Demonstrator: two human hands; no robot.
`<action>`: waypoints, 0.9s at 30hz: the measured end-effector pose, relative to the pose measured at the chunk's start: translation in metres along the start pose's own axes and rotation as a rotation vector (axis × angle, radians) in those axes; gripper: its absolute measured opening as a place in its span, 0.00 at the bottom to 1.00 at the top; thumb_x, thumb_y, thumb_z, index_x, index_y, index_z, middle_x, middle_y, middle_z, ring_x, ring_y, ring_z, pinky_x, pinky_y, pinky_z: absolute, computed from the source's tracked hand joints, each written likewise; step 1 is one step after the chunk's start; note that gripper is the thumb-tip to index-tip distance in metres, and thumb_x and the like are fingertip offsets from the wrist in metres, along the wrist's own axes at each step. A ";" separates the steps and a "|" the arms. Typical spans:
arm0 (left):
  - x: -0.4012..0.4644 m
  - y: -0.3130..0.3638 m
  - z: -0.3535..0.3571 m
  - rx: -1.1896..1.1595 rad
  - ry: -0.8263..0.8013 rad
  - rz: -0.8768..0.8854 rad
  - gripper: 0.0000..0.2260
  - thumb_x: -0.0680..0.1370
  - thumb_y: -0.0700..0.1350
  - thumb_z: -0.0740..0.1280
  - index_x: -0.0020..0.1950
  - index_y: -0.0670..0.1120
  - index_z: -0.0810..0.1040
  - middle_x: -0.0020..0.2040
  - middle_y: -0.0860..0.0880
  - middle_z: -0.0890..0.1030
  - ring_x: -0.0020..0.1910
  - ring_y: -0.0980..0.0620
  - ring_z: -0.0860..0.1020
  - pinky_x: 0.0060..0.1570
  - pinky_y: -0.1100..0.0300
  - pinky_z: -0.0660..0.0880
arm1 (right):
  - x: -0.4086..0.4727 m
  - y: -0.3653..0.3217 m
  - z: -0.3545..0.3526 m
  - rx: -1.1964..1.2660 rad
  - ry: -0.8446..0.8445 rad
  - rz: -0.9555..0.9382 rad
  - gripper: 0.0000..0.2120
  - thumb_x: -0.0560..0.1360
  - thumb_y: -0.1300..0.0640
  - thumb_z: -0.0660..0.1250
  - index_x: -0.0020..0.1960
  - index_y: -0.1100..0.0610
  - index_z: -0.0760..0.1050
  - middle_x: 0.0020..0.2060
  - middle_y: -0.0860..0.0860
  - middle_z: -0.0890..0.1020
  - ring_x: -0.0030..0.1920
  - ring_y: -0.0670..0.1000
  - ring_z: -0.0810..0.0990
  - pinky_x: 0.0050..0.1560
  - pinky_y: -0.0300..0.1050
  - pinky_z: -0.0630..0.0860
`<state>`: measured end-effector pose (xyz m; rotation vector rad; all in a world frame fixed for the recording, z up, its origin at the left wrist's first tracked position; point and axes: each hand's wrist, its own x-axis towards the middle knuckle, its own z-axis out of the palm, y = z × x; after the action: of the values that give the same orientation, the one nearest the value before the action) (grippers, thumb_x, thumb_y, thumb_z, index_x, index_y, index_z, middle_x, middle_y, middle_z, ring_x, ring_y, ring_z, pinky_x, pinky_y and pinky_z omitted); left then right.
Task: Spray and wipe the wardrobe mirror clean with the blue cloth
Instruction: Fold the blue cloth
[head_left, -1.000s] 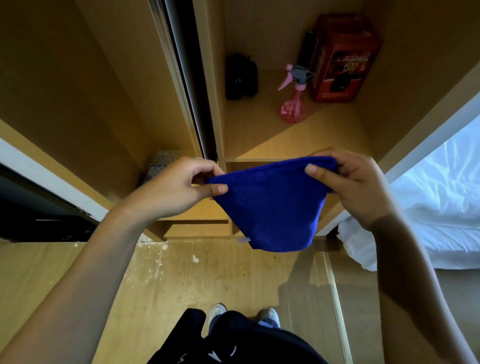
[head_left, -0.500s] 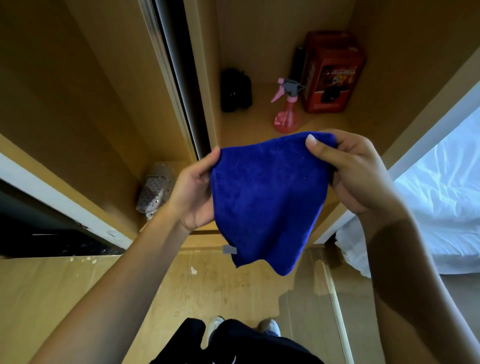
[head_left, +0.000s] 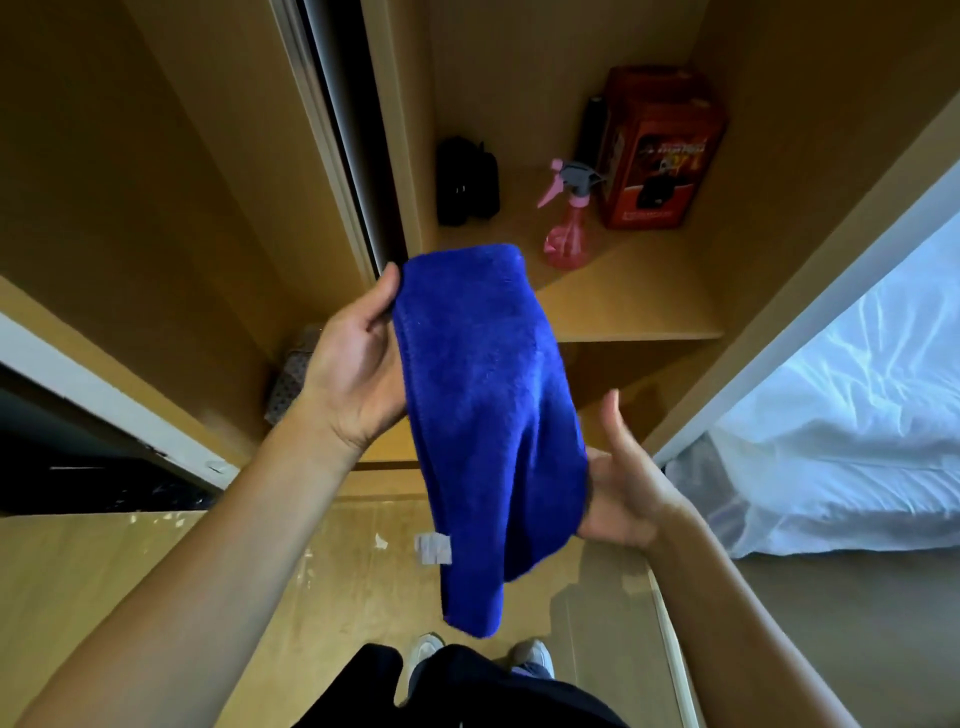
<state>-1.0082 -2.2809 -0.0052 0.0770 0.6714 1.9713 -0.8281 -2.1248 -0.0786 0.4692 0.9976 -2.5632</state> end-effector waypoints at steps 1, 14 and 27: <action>-0.001 0.001 -0.004 -0.006 0.040 0.020 0.21 0.82 0.50 0.56 0.57 0.34 0.81 0.55 0.38 0.82 0.56 0.42 0.81 0.57 0.50 0.77 | -0.002 0.001 -0.003 -0.076 -0.062 0.026 0.39 0.58 0.32 0.76 0.62 0.53 0.81 0.62 0.54 0.81 0.63 0.55 0.79 0.61 0.51 0.77; -0.011 -0.053 -0.067 -0.201 0.309 -0.142 0.28 0.82 0.55 0.54 0.45 0.36 0.84 0.43 0.38 0.84 0.42 0.41 0.84 0.41 0.45 0.81 | -0.002 -0.013 0.012 -0.209 -0.009 -0.183 0.28 0.58 0.55 0.84 0.56 0.59 0.83 0.55 0.59 0.83 0.57 0.57 0.82 0.55 0.49 0.80; -0.022 -0.068 -0.080 0.389 0.203 -0.267 0.35 0.66 0.68 0.70 0.65 0.48 0.77 0.64 0.45 0.79 0.62 0.47 0.78 0.59 0.50 0.73 | -0.002 -0.007 0.011 -0.140 0.073 -0.192 0.25 0.61 0.55 0.83 0.56 0.59 0.83 0.56 0.59 0.83 0.57 0.59 0.82 0.52 0.50 0.80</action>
<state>-0.9694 -2.3104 -0.1005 0.0213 1.1332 1.5847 -0.8309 -2.1275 -0.0659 0.4510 1.2965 -2.6341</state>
